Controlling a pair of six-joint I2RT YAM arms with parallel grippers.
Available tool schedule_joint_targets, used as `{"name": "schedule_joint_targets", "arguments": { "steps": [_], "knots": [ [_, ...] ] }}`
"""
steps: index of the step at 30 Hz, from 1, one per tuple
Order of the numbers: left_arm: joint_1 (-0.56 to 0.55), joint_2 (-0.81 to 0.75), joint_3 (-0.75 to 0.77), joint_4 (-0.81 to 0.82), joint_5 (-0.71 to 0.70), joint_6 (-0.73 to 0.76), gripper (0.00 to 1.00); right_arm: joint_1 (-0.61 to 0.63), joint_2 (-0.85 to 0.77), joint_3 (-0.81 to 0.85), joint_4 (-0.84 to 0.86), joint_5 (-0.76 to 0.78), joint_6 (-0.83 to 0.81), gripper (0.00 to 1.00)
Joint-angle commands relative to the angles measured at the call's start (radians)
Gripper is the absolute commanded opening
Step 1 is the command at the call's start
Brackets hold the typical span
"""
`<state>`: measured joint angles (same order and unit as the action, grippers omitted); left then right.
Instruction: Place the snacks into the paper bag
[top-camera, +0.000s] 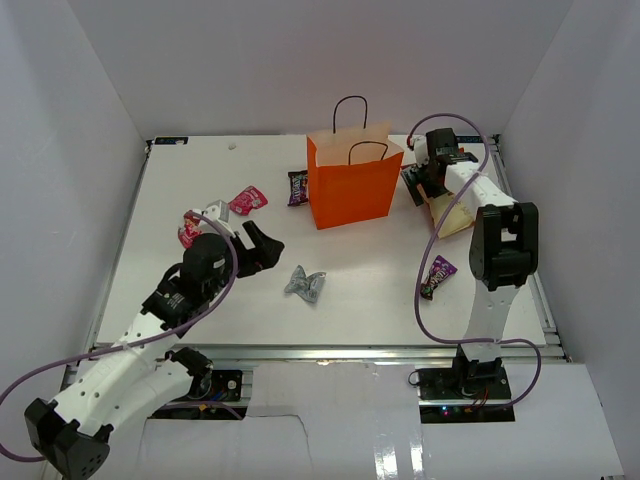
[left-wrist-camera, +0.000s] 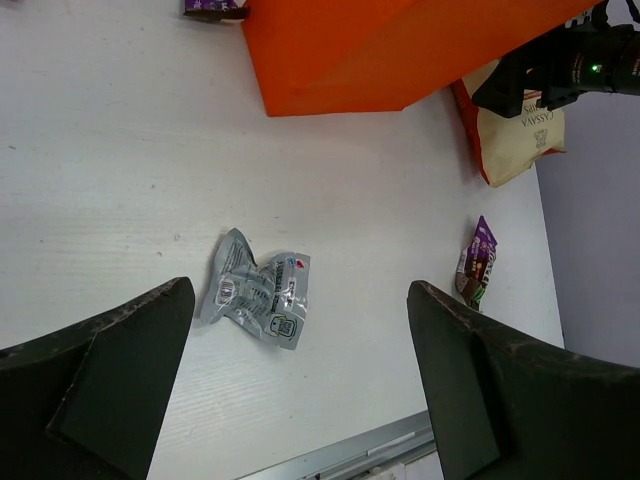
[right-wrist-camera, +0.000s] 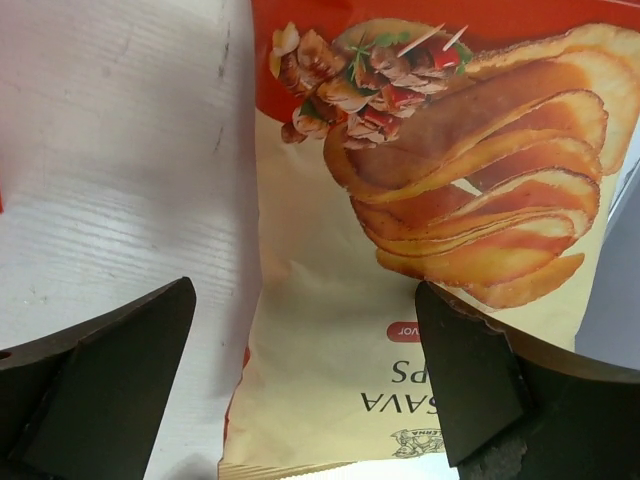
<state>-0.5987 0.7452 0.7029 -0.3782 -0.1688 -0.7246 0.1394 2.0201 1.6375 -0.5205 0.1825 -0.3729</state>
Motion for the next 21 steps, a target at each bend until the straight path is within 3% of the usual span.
{"name": "schedule_joint_targets", "arguments": {
  "steps": [1,5,8,14,17,21],
  "knots": [
    [0.002,0.009,0.0,0.053,0.034,-0.012,0.98,-0.006,-0.034,-0.047,-0.004,0.027,0.043,0.96],
    [0.002,0.031,0.001,0.065,0.051,-0.007,0.98,-0.011,0.0,-0.05,0.022,0.129,0.039,0.91],
    [0.002,0.04,0.003,0.073,0.063,-0.006,0.98,-0.011,0.002,-0.079,0.071,0.195,0.014,0.81],
    [0.002,0.039,-0.014,0.09,0.086,-0.029,0.98,-0.014,-0.012,-0.165,0.166,0.264,-0.03,0.42],
    [0.002,0.039,-0.02,0.101,0.101,-0.041,0.98,-0.018,-0.02,-0.218,0.198,0.279,-0.044,0.38],
    [0.002,0.062,-0.016,0.119,0.127,-0.044,0.98,-0.037,-0.044,-0.255,0.214,0.25,-0.034,0.21]
  ]
}}
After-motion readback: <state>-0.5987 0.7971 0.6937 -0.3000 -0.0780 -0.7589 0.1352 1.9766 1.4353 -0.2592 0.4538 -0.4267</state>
